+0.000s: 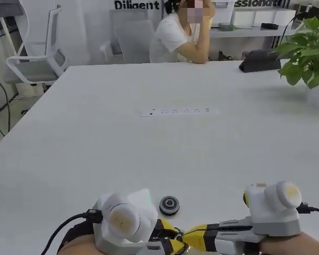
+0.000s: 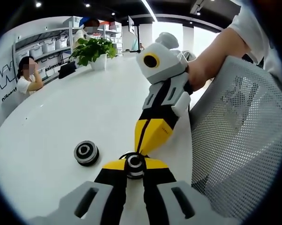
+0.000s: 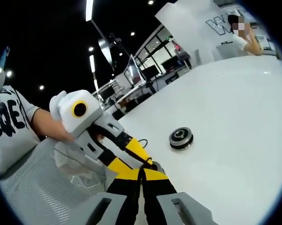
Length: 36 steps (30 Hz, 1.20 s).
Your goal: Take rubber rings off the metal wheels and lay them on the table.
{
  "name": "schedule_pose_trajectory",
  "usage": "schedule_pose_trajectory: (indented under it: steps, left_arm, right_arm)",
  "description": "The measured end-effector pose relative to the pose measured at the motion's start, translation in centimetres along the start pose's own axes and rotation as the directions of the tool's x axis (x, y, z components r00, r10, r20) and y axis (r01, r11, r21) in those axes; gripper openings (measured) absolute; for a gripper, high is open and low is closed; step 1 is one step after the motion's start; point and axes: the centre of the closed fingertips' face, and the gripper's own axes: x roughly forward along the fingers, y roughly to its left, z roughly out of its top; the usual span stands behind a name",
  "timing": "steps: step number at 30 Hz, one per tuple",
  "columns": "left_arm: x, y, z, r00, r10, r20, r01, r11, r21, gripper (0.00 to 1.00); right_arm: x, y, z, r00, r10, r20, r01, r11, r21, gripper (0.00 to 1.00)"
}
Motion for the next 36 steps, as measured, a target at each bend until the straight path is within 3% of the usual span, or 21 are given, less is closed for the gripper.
schedule_pose_trajectory:
  steps: [14, 18, 28, 36]
  left_arm:
    - [-0.1, -0.2, 0.1, 0.9994, -0.032, -0.009, 0.032, 0.999, -0.018, 0.10]
    - [-0.3, -0.5, 0.0, 0.9985, -0.048, -0.025, 0.048, 0.999, 0.005, 0.13]
    - [-2.3, -0.5, 1.1, 0.9967, -0.081, -0.005, 0.081, 0.997, 0.001, 0.16]
    - [-4.6, 0.3, 1.9, 0.9971, -0.066, 0.039, 0.067, 0.997, -0.030, 0.23]
  right_arm:
    - [-0.3, -0.4, -0.2, 0.9997, -0.013, -0.019, 0.012, 1.000, -0.003, 0.00]
    - [-0.4, -0.3, -0.1, 0.9998, -0.011, -0.018, 0.011, 1.000, -0.004, 0.00]
    - [-0.5, 0.0, 0.3, 0.9999, 0.005, -0.009, -0.005, 1.000, 0.002, 0.00]
    - [-0.4, 0.3, 0.5, 0.9996, 0.026, -0.002, -0.026, 1.000, 0.010, 0.00]
